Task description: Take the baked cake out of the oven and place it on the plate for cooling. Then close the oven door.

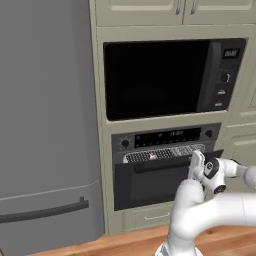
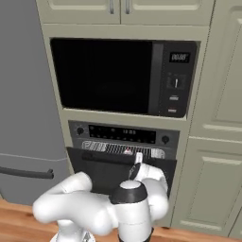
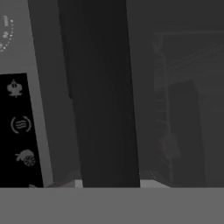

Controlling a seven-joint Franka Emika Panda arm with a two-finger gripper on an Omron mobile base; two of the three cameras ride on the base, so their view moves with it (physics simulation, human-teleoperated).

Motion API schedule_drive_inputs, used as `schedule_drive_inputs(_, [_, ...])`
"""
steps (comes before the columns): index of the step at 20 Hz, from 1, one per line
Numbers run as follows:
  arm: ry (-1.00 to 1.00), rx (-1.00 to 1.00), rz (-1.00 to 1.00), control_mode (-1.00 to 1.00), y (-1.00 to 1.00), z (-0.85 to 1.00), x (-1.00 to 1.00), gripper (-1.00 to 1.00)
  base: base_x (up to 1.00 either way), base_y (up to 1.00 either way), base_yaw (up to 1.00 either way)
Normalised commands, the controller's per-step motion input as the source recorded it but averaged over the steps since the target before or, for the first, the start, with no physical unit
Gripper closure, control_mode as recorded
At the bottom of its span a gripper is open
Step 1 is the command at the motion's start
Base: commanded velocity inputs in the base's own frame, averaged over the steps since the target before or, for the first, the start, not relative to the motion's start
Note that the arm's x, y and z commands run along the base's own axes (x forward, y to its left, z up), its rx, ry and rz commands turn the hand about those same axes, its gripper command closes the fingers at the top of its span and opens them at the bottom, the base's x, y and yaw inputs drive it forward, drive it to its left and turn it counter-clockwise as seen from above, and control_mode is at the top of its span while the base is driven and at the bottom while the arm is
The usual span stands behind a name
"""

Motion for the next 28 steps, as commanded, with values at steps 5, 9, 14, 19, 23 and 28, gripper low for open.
schedule_drive_inputs(5, [0.14,-0.03,0.00,-1.00,-0.38,0.00,-0.54,1.00,0.00,0.00,0.00])
schedule_drive_inputs(9, [0.16,-0.02,0.00,-1.00,-0.38,0.00,-0.56,1.00,0.00,0.00,0.00])
schedule_drive_inputs(14, [0.19,-0.03,0.00,-1.00,-0.23,0.00,-0.48,-1.00,0.00,0.00,0.00])
schedule_drive_inputs(19, [0.19,-0.04,0.00,-1.00,-0.11,0.00,-0.28,-1.00,0.00,0.00,0.00])
schedule_drive_inputs(23, [0.17,-0.01,0.00,-1.00,-0.10,0.06,-0.09,-1.00,0.00,0.00,0.00])
schedule_drive_inputs(28, [0.10,0.00,0.00,-1.00,-0.15,0.13,-0.08,-1.00,0.00,0.00,0.00])
